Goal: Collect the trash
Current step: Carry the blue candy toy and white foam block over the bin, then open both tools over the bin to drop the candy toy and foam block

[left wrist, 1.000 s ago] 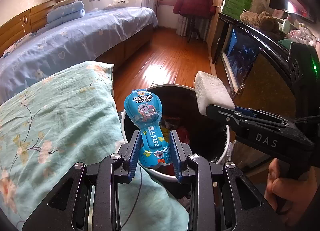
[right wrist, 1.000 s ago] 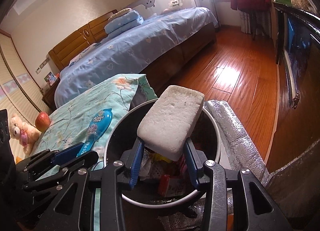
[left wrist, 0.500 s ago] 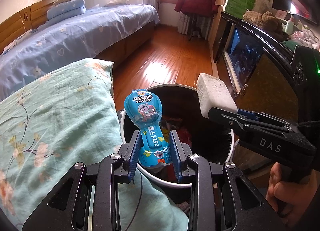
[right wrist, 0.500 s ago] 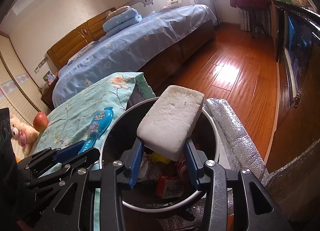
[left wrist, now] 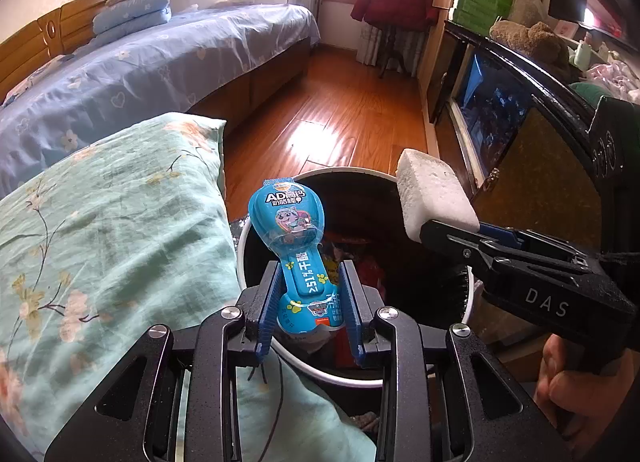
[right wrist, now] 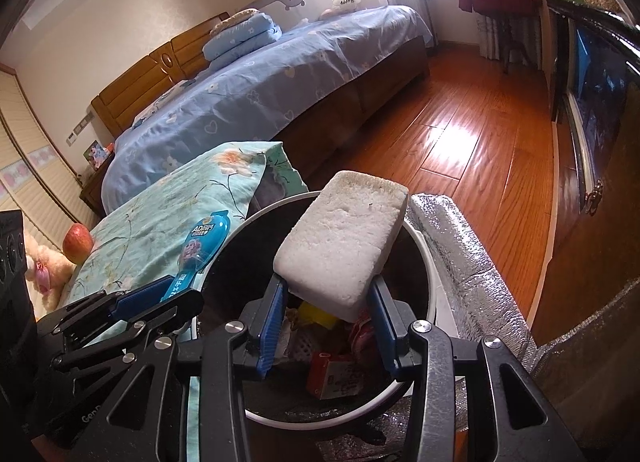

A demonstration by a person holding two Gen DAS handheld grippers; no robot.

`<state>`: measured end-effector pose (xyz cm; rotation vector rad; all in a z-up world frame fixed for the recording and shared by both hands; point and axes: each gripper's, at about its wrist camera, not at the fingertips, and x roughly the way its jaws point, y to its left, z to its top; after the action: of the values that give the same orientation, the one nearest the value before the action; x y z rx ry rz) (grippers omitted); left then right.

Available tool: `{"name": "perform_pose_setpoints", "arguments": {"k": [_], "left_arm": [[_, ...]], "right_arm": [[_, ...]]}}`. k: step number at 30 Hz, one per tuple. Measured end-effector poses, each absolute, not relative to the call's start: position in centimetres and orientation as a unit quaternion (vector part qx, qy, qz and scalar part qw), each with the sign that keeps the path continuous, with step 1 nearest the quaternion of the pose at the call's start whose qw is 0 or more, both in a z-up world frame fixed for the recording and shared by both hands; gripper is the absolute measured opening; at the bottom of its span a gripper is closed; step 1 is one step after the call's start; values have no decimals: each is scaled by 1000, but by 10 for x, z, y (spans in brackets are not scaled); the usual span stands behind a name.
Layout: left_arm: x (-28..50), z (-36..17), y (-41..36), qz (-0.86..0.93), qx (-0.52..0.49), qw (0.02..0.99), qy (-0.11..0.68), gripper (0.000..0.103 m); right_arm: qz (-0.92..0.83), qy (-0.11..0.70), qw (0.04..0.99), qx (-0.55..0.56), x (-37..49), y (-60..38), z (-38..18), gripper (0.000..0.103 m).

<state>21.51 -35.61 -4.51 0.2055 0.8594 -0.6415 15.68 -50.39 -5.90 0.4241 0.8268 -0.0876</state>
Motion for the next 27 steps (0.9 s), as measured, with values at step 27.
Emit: {"name": "perform_pose_setpoints", "arguments": {"k": [27], "left_arm": [[212, -39, -329, -289, 72, 863, 408, 55]], "right_arm": [[-29, 386, 886, 255, 151, -513, -58, 68]]}}
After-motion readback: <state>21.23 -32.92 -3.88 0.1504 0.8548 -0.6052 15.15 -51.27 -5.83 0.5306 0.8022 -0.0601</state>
